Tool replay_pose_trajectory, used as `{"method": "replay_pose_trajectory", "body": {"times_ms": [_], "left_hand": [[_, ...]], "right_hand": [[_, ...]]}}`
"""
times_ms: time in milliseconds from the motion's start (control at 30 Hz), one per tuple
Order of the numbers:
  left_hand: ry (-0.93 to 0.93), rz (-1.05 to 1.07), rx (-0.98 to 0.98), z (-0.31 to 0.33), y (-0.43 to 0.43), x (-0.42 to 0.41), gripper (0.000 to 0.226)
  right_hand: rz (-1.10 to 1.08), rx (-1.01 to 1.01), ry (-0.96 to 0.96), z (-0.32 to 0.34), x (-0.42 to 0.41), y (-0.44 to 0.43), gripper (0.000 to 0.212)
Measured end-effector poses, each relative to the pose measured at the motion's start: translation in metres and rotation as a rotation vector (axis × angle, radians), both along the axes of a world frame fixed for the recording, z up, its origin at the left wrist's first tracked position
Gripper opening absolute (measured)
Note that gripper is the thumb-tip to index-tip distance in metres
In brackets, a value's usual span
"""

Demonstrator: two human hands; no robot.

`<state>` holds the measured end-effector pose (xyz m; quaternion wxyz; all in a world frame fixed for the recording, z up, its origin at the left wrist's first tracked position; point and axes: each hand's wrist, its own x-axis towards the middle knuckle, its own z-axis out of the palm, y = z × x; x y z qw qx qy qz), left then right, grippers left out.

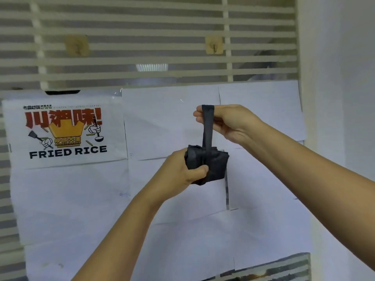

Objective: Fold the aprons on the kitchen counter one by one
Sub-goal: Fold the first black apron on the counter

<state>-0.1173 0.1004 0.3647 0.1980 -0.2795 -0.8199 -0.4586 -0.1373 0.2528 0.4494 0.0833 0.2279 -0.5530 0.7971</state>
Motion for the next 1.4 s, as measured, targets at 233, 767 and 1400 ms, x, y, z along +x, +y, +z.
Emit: {"method": "replay_pose_trajectory", "body": {"times_ms": [233, 767, 1400], "left_hand": [[0.115, 0.165, -0.054, 0.058, 0.017, -0.017, 0.02], [0.086, 0.036, 0.265, 0.173, 0.069, -0.114, 0.006], [0.009, 0.086, 0.117, 0.197, 0.063, -0.138, 0.015]], "right_hand": [[0.087, 0.298, 0.32, 0.057, -0.005, 0.019, 0.021], [-0.773, 0.395, 0.293, 0.186, -0.115, 0.041, 0.025], [-1.217, 1.057, 0.567, 0.201, -0.147, 0.014, 0.027]]}}
